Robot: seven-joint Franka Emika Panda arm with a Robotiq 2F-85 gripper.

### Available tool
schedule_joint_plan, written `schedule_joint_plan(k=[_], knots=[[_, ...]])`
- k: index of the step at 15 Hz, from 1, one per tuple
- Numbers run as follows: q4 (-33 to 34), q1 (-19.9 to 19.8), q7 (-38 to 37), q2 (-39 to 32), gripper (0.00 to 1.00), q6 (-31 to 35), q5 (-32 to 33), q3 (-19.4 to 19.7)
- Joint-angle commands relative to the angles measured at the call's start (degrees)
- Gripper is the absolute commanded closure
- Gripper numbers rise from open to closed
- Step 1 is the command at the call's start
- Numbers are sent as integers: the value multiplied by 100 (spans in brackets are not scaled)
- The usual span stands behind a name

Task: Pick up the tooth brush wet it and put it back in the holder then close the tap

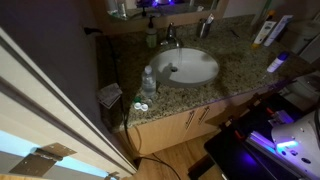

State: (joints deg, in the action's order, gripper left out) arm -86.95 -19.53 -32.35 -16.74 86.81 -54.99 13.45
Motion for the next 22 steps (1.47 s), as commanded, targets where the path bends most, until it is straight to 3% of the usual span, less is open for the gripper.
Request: schedule_joint_plan(k=[1,4,8,10,11,13,14,19,22], knots=[[-2,24,-64,286,98,-1097,956,212],[-371,190,134,544,98,-1239,2130,292],[-1461,548,251,639,98,0,3438,176],[-1831,677,-25,382,98,858,3527,145],[-1354,561,101,395,93,251,3389,164],[-1674,672,36,249,93,714,3441,141],[-1659,730,-51,140,98,974,3622,159],[-2162,986,-920,-256,98,3024,4298,181],[-2431,1112,-1299,-415,98,3658,4282,103]])
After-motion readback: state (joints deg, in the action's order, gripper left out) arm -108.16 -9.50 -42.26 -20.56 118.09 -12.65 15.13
